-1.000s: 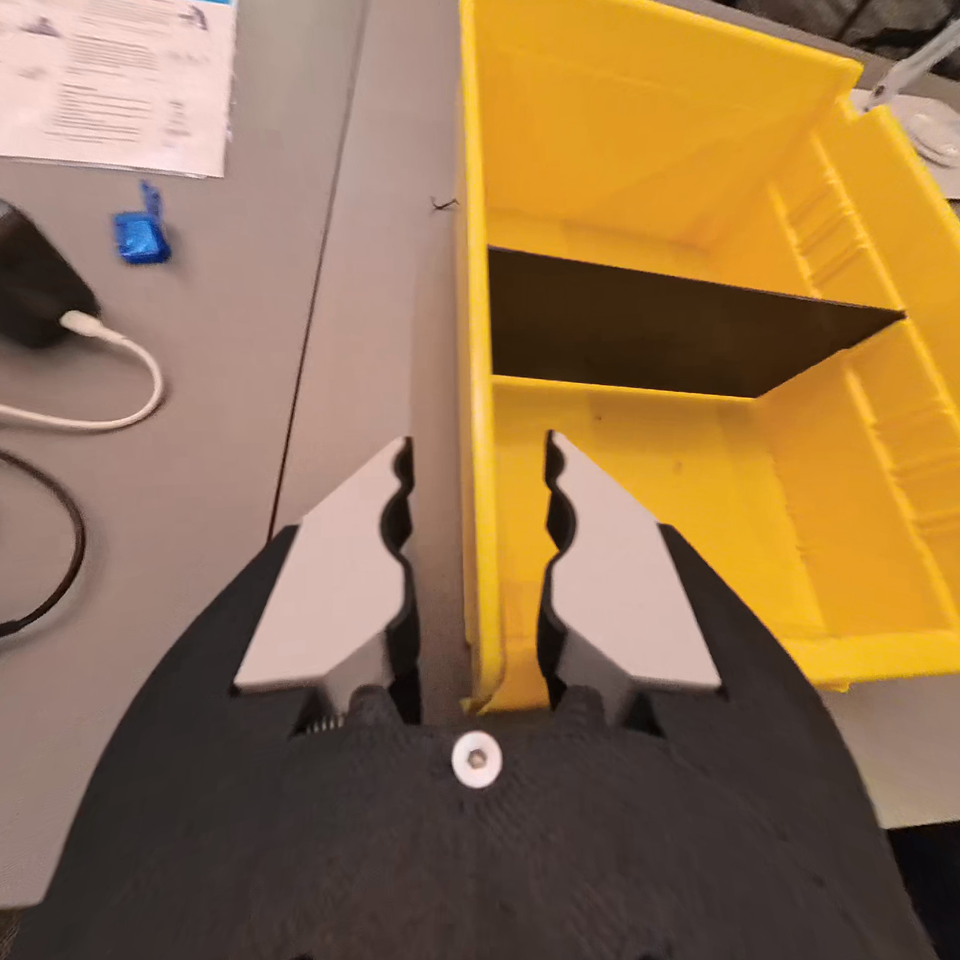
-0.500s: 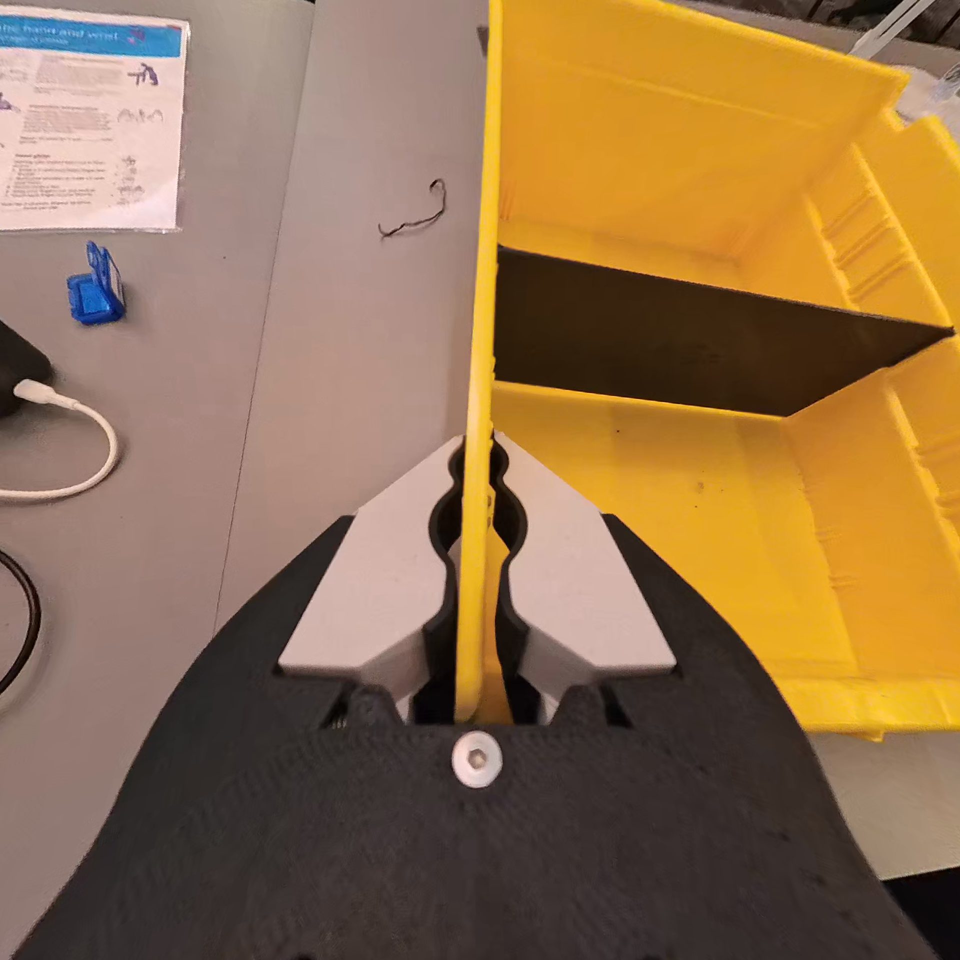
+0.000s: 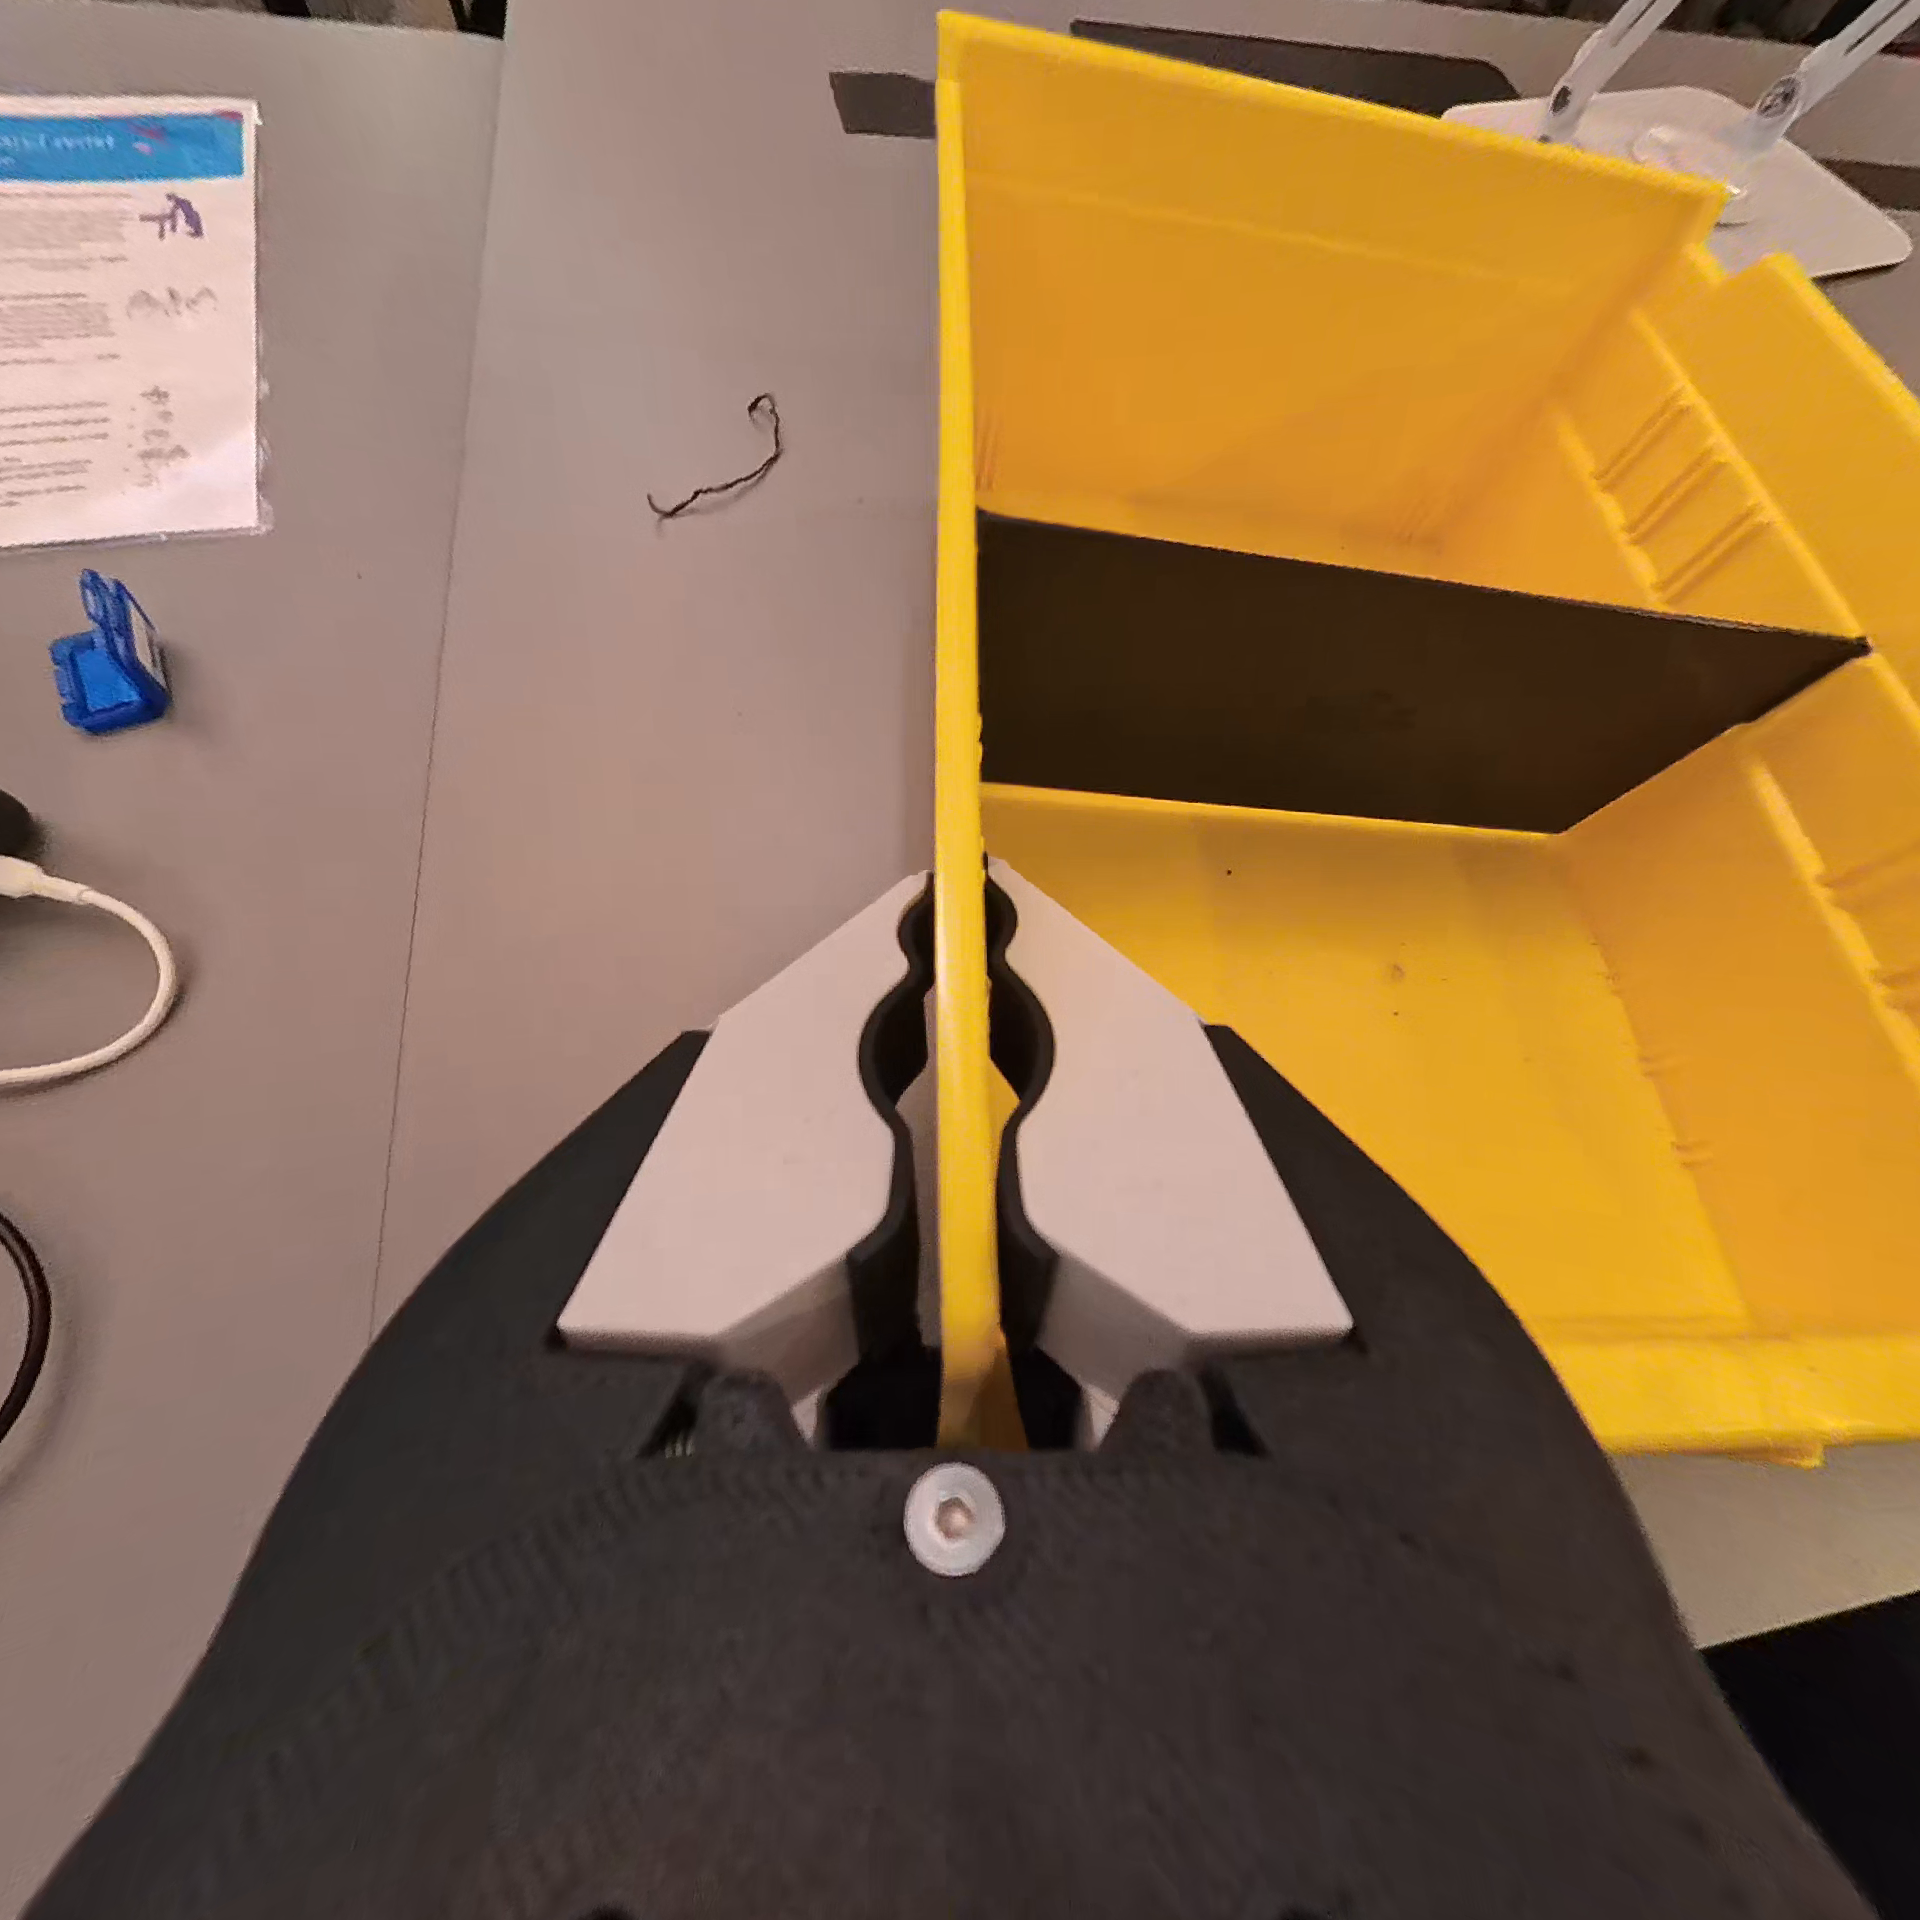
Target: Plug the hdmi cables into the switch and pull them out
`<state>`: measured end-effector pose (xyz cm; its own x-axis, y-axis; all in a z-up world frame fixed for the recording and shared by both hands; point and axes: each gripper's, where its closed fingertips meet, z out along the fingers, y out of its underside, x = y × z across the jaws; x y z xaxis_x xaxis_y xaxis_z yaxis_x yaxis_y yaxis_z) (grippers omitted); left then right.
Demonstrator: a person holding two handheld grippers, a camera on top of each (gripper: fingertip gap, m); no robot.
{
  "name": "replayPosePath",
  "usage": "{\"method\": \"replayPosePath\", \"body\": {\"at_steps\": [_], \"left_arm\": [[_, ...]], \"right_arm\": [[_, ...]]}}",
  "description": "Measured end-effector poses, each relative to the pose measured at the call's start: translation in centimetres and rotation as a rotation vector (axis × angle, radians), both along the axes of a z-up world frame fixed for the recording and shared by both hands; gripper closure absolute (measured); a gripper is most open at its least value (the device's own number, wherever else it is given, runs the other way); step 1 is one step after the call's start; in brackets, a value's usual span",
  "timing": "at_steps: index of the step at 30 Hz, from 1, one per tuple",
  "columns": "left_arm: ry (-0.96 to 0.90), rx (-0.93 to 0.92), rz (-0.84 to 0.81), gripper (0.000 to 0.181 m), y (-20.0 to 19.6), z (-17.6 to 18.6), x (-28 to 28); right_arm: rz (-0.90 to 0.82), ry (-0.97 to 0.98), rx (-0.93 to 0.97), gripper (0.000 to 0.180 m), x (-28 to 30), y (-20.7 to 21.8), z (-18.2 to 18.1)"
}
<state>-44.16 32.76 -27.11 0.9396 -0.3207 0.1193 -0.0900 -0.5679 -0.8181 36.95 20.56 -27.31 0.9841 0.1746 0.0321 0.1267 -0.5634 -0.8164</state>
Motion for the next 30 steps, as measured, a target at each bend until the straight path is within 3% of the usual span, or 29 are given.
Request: {"method": "replayPosePath", "body": {"at_steps": [9,23,30], "left_arm": [[0.027,0.124,-0.013,0.177,-0.3,2.4,0.2],[-0.248,0.382,0.0,0.178,-1.8,9.0,-1.3],[-0.362,0.471,0.047,0.178,-2.8,11.4,-3.9]], "right_arm": [[0.067,0.019,0.011,0.168,-7.7,1.8,0.0],[0.133,0.091,0.036,0.163,-22.7,4.1,0.2],[0.203,0.184,0.04,0.149,-31.7,5.4,0.4]]}}
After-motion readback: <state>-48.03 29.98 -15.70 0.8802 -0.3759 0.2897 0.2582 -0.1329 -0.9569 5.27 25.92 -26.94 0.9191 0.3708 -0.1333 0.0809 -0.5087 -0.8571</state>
